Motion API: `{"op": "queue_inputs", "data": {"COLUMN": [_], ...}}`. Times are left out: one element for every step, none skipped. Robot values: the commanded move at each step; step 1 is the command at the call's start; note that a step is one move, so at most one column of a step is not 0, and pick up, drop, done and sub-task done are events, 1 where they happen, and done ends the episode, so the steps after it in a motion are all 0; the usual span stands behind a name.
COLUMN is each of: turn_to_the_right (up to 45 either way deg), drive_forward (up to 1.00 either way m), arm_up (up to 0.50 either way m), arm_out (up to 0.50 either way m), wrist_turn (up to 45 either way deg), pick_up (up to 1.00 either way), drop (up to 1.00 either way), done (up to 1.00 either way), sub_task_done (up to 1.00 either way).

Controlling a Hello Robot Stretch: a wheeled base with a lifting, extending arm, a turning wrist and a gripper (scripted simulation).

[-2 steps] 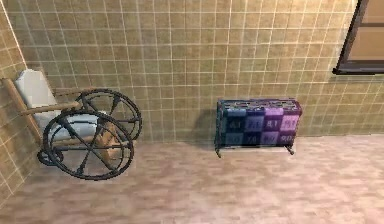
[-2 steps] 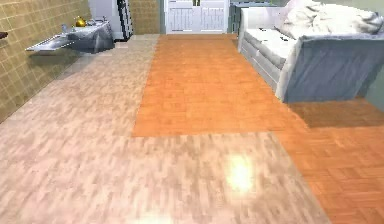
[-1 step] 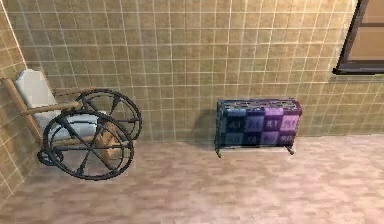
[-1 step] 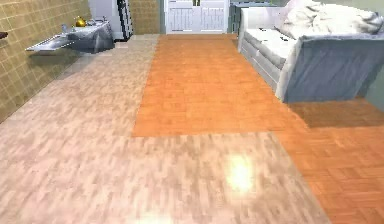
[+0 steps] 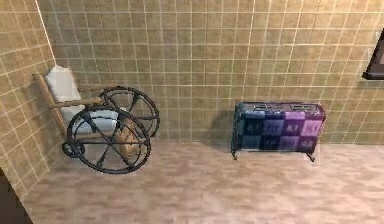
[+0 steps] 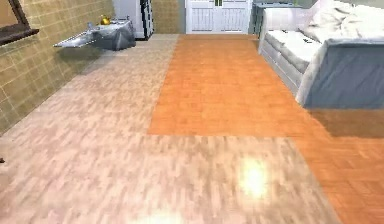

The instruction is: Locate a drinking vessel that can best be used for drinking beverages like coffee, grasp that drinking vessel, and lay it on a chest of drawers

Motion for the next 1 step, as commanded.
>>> {"op": "queue_inputs", "data": {"turn_to_the_right": [0.0], "drive_forward": [0.2], "arm_up": [0.0], "arm_out": [0.0], "wrist_turn": [0.0], "pick_up": [0.0], "drop": [0.0], "done": [0.0], "sub_task_done": [0.0]}}
